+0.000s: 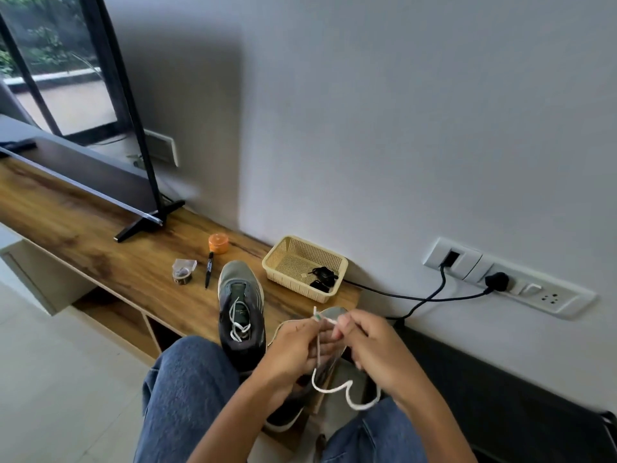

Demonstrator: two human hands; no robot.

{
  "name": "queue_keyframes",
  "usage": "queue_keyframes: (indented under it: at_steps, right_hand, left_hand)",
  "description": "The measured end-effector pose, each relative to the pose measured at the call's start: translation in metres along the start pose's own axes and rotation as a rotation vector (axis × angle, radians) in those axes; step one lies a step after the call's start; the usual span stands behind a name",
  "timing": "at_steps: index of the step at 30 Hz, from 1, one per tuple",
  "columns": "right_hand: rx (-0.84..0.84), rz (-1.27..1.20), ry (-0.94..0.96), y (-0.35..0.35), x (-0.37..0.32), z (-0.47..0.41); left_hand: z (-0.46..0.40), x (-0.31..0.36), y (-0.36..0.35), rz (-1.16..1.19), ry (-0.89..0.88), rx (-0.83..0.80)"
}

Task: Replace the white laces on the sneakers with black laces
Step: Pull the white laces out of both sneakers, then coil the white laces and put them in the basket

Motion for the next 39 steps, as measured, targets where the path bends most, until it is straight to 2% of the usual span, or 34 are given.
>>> queue_keyframes:
  at_steps: [4, 6, 8, 13, 14, 16, 17, 19, 21, 23, 26, 31, 32, 34, 35, 37, 39]
  right_hand:
    - [-0.195, -0.097, -0.139, -0.034, 0.018, 0.019]
    - [-0.248, -0.159, -0.252, -0.041, 0.032, 0.022]
    - [-0.199, -0.147, -0.287, -0.035, 0.043, 0.017]
    - [0.038, -0.07, -0.161, -0.009, 0.029, -0.009]
    - [0.061, -0.056, -0.133, -0.006, 0.024, -0.011]
    - [0.052, -0.045, -0.097, -0.007, 0.013, -0.01]
    - [0.02, -0.037, -0.086, -0.01, 0.011, -0.007]
    - [-0.078, -0.025, -0.082, -0.023, 0.011, 0.001]
    - [-0.171, -0.045, -0.116, -0.037, 0.019, 0.01]
    - [-0.238, -0.133, -0.228, -0.047, 0.032, 0.019]
    - [-0.184, -0.204, -0.315, -0.044, 0.049, 0.017]
    - [0.05, -0.078, -0.163, -0.021, 0.044, -0.004]
    - [0.066, -0.059, -0.137, -0.019, 0.04, -0.004]
    - [0.055, 0.009, -0.065, -0.019, 0.03, 0.0]
    - [0.031, 0.046, -0.031, -0.021, 0.027, 0.003]
    - [-0.03, 0.051, -0.012, -0.029, 0.026, 0.011]
    - [-0.084, 0.003, -0.056, -0.039, 0.034, 0.017]
  left_hand:
    - [-0.005, 0.01, -0.003, 0.56, 0.145, -0.04]
    - [-0.005, 0.017, 0.0, 0.657, 0.169, -0.102]
    - [-0.001, 0.02, 0.005, 0.536, 0.159, -0.186]
    - [0.009, -0.001, 0.007, -0.236, 0.109, -0.355]
    - [0.007, -0.007, 0.008, -0.31, 0.1, -0.336]
    - [0.0, -0.01, 0.009, -0.32, 0.033, -0.176]
    - [-0.002, -0.009, 0.012, -0.249, 0.003, -0.069]
    - [-0.01, -0.006, 0.015, 0.083, 0.031, 0.039]
    - [-0.013, 0.0, 0.013, 0.479, 0.111, 0.009]
    - [-0.012, 0.005, 0.015, 0.62, 0.147, -0.03]
    - [-0.004, 0.005, 0.015, 0.482, 0.176, -0.166]
    - [0.013, -0.015, 0.011, -0.204, 0.142, -0.448]
    - [0.013, -0.019, 0.009, -0.287, 0.122, -0.441]
    - [0.008, -0.022, 0.006, -0.332, 0.036, -0.296]
    - [0.003, -0.021, 0.008, -0.276, -0.001, -0.166]
    - [-0.009, -0.022, 0.016, 0.031, 0.021, 0.039]
    - [-0.013, -0.017, 0.018, 0.438, 0.1, 0.052]
Point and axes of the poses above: each hand's wrist, its own z-axis away from the middle knuckle, its own y-axis out of the back of the hand, x = y × z, the point moved 5 cm from there along -z, towards the middle knuckle, and after that the axes turned 12 degrees about x, right-handed, at the moved point
